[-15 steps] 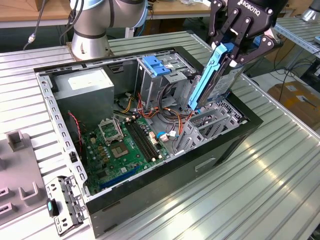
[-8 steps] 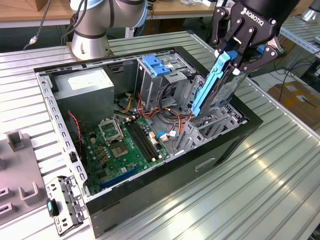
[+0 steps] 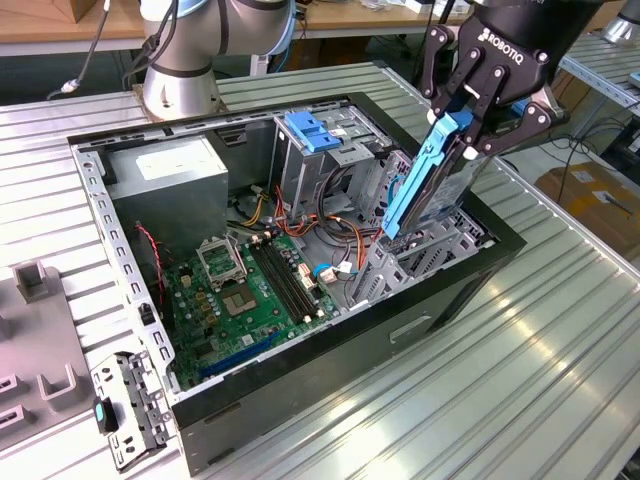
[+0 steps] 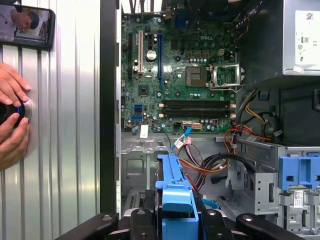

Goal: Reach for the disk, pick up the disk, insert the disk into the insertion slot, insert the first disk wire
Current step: 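Insert the disk into the insertion slot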

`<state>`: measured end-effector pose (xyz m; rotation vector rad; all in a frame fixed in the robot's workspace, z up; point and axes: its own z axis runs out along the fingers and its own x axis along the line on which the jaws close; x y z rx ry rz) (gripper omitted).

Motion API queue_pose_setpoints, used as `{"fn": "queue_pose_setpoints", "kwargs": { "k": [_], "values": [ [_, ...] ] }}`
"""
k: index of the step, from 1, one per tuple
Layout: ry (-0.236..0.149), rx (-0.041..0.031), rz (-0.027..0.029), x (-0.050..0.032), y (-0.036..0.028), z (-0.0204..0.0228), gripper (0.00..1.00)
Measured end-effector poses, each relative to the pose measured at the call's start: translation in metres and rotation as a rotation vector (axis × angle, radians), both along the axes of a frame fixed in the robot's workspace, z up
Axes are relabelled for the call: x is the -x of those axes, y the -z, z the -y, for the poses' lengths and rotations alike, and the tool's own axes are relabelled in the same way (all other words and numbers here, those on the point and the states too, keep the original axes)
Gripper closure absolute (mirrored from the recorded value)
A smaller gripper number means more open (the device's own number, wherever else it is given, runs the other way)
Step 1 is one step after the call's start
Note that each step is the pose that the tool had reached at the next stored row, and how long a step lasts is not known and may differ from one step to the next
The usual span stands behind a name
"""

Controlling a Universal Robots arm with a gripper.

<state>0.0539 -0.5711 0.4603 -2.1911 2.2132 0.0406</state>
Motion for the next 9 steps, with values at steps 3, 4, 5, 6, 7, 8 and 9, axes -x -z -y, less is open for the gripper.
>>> {"fn": "queue_pose_setpoints", "kwargs": {
  "k": [3,4,5,6,7,8,9],
  "values": [
    [0.0,0.0,0.0,0.0,0.0003,0.0,0.63],
    [0.0,0.0,0.0,0.0,0.0005,0.0,0.63],
    [0.0,0.0,0.0,0.0,0.0005,0.0,0.63],
    [0.0,0.0,0.0,0.0,0.0006,0.0,0.63],
    [0.0,-0.0001,0.0,0.0,0.0006,0.0,0.63],
    [0.0,-0.0001,0.0,0.0,0.0006,0.0,0.63],
    [0.0,0.0,0.0,0.0,0.0006,0.0,0.63]
  ]
}}
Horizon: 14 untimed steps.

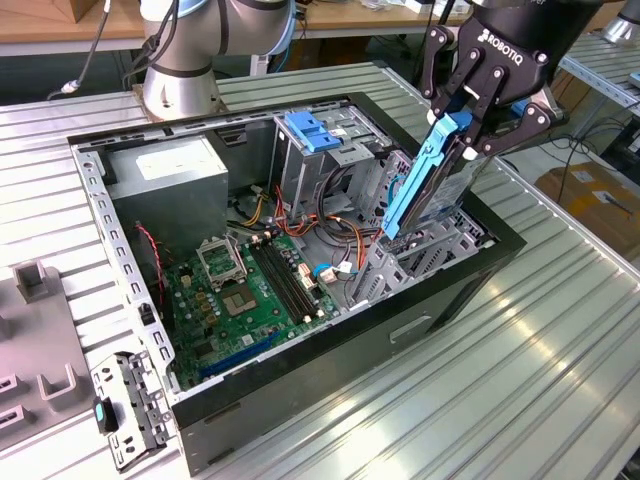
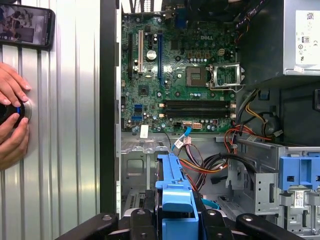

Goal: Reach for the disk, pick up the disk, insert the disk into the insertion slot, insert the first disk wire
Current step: 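Insert the disk into the insertion slot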

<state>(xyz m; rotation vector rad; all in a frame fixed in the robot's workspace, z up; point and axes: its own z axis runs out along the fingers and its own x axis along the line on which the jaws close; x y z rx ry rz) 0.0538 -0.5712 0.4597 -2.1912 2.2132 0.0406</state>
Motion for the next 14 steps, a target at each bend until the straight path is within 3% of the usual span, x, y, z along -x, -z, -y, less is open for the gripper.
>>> {"fn": "queue_pose_setpoints", "kwargs": {
  "k": [6,11,14],
  "values": [
    [0.001,0.0,0.0,0.0,0.0024,0.0006,0.63],
    [0.016,0.0,0.0001,-0.0026,0.011,0.0021,0.63],
    [0.019,-0.0002,0.0001,-0.0032,0.0125,0.0026,0.63]
  ]
}}
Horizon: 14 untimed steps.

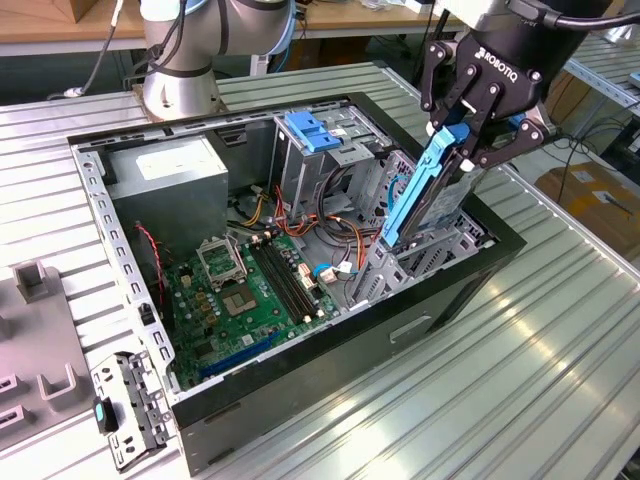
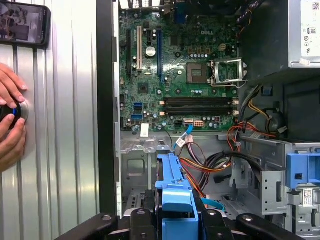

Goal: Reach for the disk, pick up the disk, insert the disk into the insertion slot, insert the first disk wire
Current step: 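Insert the disk into the insertion slot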

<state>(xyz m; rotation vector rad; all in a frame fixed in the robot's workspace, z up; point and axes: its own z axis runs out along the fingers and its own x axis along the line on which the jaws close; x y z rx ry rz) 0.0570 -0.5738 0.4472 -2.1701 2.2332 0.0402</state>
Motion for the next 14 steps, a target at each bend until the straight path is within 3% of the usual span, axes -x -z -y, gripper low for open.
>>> {"fn": "queue_pose_setpoints", "kwargs": {
  "k": [4,14],
  "values": [
    [0.0,0.0,0.0,-0.0001,0.0015,0.0024,0.63],
    [0.0,0.0001,0.0,0.0005,0.0108,0.0025,0.63]
  ]
}}
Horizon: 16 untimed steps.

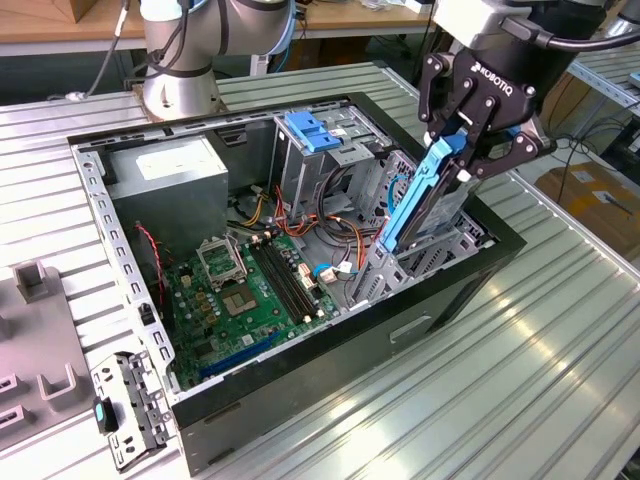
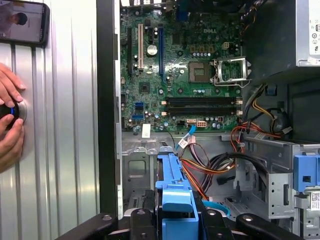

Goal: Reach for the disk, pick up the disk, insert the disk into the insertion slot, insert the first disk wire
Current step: 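Insert the disk into the insertion slot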

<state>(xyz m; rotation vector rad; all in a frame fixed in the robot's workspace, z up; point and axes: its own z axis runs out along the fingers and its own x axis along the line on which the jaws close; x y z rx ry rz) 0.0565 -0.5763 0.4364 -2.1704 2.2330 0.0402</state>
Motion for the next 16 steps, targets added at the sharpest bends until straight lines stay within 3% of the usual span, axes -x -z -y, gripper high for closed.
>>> {"fn": "queue_pose_setpoints", "kwargs": {
  "k": [13,16],
  "values": [
    [0.0,0.0,0.0,0.0,0.0191,0.001,0.63],
    [0.0,0.0001,0.0,0.0,0.0209,0.001,0.63]
  ]
}}
